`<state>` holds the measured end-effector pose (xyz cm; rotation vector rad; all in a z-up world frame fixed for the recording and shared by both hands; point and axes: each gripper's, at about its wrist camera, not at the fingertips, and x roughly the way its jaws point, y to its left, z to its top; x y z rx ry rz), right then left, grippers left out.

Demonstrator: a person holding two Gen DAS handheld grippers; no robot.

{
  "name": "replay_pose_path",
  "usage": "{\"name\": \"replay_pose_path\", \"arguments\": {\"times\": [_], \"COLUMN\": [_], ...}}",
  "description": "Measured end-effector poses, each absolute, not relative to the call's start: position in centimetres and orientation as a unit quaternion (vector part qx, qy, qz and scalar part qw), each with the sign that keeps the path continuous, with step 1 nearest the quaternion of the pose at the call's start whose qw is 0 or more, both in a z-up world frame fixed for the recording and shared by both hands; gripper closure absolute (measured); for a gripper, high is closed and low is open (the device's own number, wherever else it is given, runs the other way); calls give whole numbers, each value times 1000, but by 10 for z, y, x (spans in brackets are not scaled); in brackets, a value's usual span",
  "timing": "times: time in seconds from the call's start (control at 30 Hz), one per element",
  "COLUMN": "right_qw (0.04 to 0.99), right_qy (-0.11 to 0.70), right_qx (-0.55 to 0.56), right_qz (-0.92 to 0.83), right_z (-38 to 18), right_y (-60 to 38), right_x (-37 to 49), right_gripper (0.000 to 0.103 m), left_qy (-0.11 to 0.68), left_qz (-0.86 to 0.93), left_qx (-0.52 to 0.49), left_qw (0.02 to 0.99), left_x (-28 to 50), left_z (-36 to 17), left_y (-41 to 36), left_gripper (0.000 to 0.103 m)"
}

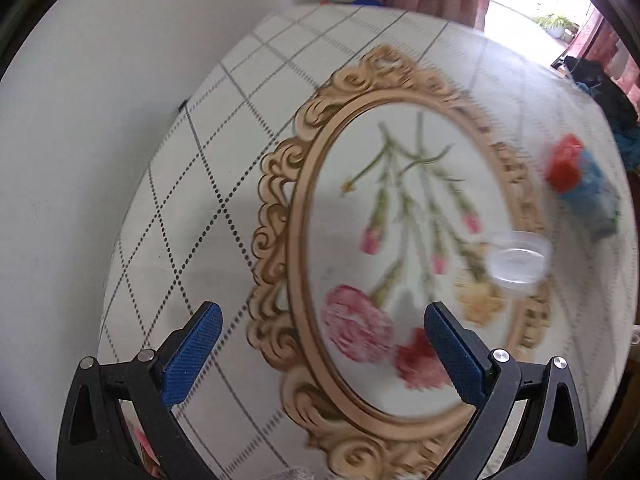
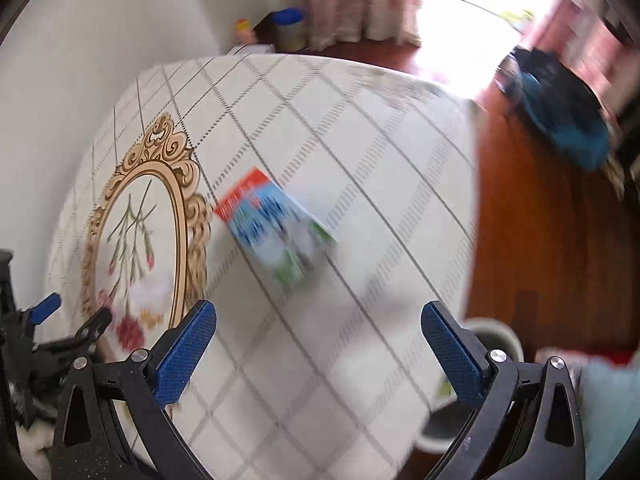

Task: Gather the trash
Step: 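Grasp the DHA Pure Milk carton with the right gripper while the left gripper grasps the clear plastic cup, then carry the milk carton and plastic cup over the bin and release both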

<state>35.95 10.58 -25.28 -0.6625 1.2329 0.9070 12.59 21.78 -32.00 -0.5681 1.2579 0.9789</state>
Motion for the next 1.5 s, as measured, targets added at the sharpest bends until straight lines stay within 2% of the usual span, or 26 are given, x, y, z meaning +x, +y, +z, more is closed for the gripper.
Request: {"name": "replay_pose_path", "arguments": {"times": [0.1, 0.17, 0.23, 0.3, 0.4, 0.6, 0.77, 0.8, 0.83, 0.87, 0.9, 0.97, 1.03, 1.17, 1.5], "right_qw": [650, 640, 630, 627, 635, 674, 686, 686, 688, 691, 694, 696, 698, 702, 712], "right_qy": [544, 545, 550, 554, 555, 591, 622, 626, 624, 622, 619, 617, 614, 603, 587], "right_qx": [-341, -356, -363, -359, -342, -276, -217, -213, -214, -215, -216, -218, -224, -241, -244], "right_qz": [405, 407, 411, 413, 414, 348, 307, 304, 302, 299, 297, 295, 292, 291, 297], "right_z": [-281, -294, -306, -312, -310, -300, -307, -309, -310, -311, -311, -313, -316, -317, -310], "right_y": [151, 165, 176, 180, 173, 99, 45, 42, 39, 41, 42, 44, 50, 62, 62], "right_x": [358, 359, 358, 357, 357, 368, 373, 373, 373, 374, 374, 374, 372, 367, 356], "right_gripper": [0, 4, 13, 27, 36, 40, 41, 41, 41, 41, 41, 41, 41, 41, 47], "left_qy": [565, 557, 557, 560, 559, 511, 503, 503, 509, 512, 516, 517, 524, 525, 520], "left_qz": [426, 421, 417, 412, 401, 339, 295, 295, 296, 294, 295, 301, 303, 305, 315], "left_qx": [-258, -266, -269, -267, -273, -356, -370, -370, -370, -371, -369, -353, -339, -321, -299], "left_qw": [658, 664, 666, 667, 673, 706, 724, 723, 719, 717, 714, 719, 721, 726, 736], "left_x": [121, 118, 117, 117, 117, 135, 174, 177, 187, 192, 196, 203, 208, 211, 208], "left_z": [-333, -335, -335, -336, -332, -305, -312, -314, -317, -321, -325, -322, -320, -317, -317], "left_y": [229, 233, 238, 240, 242, 216, 202, 199, 201, 202, 203, 201, 196, 200, 195], "left_gripper": [0, 0, 0, 0, 0, 0, 2, 9, 22, 29, 33, 33, 48, 64, 65]}}
